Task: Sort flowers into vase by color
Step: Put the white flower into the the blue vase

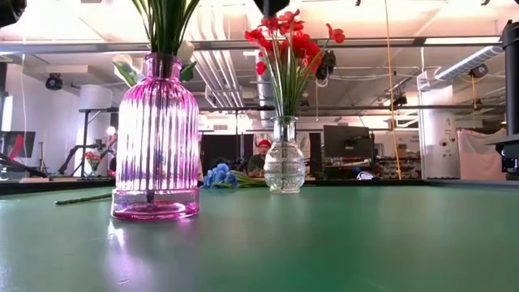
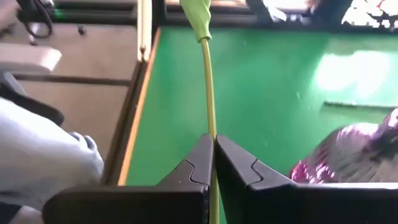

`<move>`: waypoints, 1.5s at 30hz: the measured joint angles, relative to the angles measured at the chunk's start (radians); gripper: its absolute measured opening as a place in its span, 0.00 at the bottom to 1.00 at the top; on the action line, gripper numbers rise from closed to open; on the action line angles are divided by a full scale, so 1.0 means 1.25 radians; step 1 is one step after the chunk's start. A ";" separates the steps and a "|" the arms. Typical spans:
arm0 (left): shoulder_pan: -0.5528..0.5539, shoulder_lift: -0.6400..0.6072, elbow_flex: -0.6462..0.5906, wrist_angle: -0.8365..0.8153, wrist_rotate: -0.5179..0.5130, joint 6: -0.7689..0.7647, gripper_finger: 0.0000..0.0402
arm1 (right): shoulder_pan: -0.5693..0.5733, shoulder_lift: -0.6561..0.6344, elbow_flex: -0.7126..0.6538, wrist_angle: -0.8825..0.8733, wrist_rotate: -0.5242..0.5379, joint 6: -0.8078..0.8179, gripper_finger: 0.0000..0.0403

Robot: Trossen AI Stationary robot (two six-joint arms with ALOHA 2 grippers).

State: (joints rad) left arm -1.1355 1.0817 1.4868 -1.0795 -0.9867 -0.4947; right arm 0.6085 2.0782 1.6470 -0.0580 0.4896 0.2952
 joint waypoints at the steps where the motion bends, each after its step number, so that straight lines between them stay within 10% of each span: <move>1: 0.000 0.000 0.025 -0.001 0.000 0.016 0.56 | 0.001 -0.005 0.000 0.015 0.000 -0.009 0.02; 26: 0.000 0.065 0.096 0.049 -0.028 0.207 0.56 | 0.037 -0.224 0.001 0.306 -0.029 -0.352 0.02; 37: 0.058 0.130 0.096 0.430 -0.019 0.594 0.56 | -0.074 -0.308 0.001 0.315 -0.027 -0.494 0.02; 45: 0.304 0.106 0.096 0.493 0.273 0.624 0.56 | -0.142 -0.337 0.001 0.305 -0.101 -0.572 0.02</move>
State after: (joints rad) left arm -0.7554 1.2140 1.6073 -0.4632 -0.6457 0.2856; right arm 0.4310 1.6565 1.6482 0.3229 0.3636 -0.4194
